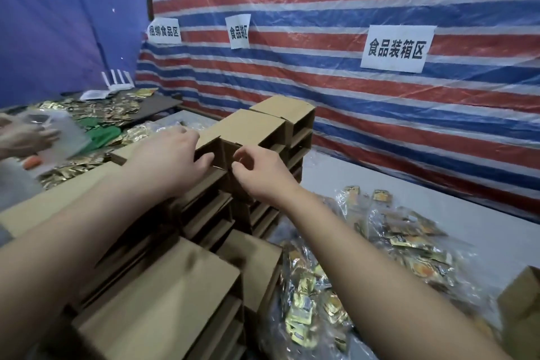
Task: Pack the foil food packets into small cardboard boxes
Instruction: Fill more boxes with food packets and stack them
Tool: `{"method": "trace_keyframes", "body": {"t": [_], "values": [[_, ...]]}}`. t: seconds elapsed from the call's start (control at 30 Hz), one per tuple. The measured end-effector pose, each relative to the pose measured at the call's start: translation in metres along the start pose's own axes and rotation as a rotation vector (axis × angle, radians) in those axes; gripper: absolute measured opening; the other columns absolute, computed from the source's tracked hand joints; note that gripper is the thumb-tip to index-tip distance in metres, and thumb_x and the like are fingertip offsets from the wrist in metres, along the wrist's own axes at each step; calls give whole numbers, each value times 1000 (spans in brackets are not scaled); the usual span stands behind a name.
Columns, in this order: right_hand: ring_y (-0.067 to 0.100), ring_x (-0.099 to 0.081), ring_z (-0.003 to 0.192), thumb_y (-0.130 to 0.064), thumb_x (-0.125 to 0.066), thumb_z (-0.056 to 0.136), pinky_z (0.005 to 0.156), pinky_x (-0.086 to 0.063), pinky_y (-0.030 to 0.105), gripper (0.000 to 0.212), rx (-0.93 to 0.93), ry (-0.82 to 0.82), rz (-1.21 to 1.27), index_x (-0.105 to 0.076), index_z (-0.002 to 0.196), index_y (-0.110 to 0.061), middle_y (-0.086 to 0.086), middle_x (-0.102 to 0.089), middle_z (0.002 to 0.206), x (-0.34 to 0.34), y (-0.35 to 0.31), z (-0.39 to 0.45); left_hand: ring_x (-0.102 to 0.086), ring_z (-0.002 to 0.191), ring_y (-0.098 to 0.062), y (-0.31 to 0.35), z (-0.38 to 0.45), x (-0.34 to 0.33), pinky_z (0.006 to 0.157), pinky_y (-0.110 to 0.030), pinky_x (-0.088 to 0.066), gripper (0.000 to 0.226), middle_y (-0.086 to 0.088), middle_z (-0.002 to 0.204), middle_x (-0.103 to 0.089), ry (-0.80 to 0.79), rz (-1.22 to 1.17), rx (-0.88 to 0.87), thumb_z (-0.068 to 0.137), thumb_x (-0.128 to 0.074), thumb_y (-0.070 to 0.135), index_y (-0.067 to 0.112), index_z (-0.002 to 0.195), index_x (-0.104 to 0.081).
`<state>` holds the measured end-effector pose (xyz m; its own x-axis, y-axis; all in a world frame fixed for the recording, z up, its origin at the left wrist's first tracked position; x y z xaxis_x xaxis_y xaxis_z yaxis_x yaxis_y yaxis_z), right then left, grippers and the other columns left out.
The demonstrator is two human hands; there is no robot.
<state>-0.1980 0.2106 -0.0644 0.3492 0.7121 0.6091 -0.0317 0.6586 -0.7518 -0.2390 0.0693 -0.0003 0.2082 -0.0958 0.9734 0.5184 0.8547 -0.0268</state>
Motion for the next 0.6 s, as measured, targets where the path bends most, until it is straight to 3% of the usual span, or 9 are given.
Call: {"method": "trace_keyframes", "body": {"t": [0.17, 0.27, 0.37, 0.43, 0.5, 0.6], "values": [[19, -56, 111, -17, -60, 89, 97, -48, 35, 47, 189, -172, -77, -55, 136, -18, 3, -58, 120, -60, -57, 0, -50, 122, -27, -65, -43, -23, 99, -38, -42, 52, -8, 129, -54, -64, 42, 78, 89, -47, 60, 16, 118, -50], [25, -50, 123, -16, -62, 88, 104, -44, 38, 58, 313, -290, -195, -47, 144, -21, 8, -51, 129, -99, -84, -3, -44, 128, -25, -89, -64, -45, 103, -35, -39, 65, -7, 135, -46, -144, 126, 132, 86, -51, 60, 14, 131, -39], [27, -49, 120, -19, -63, 90, 96, -49, 42, 59, 416, -324, -397, -45, 146, -25, 8, -47, 128, -129, -97, -6, -42, 128, -25, -100, -75, -59, 102, -35, -41, 57, -7, 137, -43, -173, 209, 169, 89, -52, 45, 14, 134, -34], [29, -50, 112, -18, -62, 91, 82, -49, 40, 47, 486, -283, -507, -53, 136, -24, 9, -46, 121, -140, -101, -8, -40, 133, -26, -102, -79, -64, 105, -34, -39, 56, -10, 146, -38, -186, 271, 175, 91, -44, 29, 11, 141, -30], [28, -51, 103, -18, -58, 94, 69, -41, 36, 30, 544, -191, -587, -60, 123, -22, 8, -46, 113, -141, -106, -10, -40, 133, -25, -101, -82, -67, 105, -33, -40, 55, -10, 147, -37, -173, 348, 149, 90, -37, 19, 9, 143, -28], [26, -50, 100, -20, -52, 98, 65, -32, 34, 23, 606, -53, -666, -65, 117, -23, 5, -47, 110, -136, -111, -11, -38, 137, -24, -95, -87, -66, 105, -32, -40, 58, -10, 152, -33, -148, 440, 113, 91, -30, 13, 8, 149, -21]]}}
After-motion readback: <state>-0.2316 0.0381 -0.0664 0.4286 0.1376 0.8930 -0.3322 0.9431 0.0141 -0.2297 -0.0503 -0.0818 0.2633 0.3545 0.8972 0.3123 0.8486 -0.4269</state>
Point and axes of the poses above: each hand's wrist, its own z-axis towards the middle knuckle, its own x-axis out of the back of the hand, y = z × x, the point moved 9 cm from there along z, towards the middle knuckle
